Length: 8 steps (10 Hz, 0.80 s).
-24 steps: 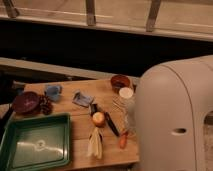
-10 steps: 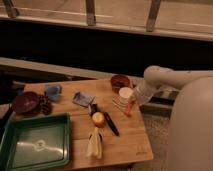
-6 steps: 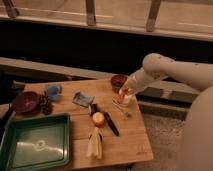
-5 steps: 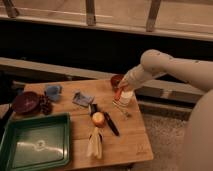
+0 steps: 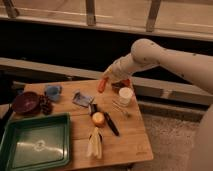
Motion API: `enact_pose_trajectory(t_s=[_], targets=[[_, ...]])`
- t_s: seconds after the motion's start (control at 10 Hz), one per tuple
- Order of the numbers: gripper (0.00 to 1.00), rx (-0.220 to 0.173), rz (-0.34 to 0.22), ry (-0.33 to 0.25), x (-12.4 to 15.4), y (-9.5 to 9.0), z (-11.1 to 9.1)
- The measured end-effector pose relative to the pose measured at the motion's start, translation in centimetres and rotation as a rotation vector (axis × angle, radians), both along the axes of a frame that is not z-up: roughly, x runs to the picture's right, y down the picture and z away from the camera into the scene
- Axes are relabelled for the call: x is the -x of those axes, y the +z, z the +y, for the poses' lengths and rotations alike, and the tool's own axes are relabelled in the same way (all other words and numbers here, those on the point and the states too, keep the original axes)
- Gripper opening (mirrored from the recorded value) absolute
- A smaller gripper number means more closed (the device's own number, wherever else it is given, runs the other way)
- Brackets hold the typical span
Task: Place pepper in purple bowl
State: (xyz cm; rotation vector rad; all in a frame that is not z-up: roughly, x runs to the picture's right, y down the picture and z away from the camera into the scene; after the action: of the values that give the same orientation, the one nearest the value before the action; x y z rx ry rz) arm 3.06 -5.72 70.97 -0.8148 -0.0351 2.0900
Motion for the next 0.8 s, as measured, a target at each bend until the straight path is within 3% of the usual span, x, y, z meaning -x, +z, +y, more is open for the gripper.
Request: enact_pose_trajectory(t_s=[0.6,0.8], targets=[[0.0,-0.021,-0.021,-0.015,0.5,-0.4,-0.1],[0.0,-0.049,-0.084,-0.076,3.9,-0.9,0.1]])
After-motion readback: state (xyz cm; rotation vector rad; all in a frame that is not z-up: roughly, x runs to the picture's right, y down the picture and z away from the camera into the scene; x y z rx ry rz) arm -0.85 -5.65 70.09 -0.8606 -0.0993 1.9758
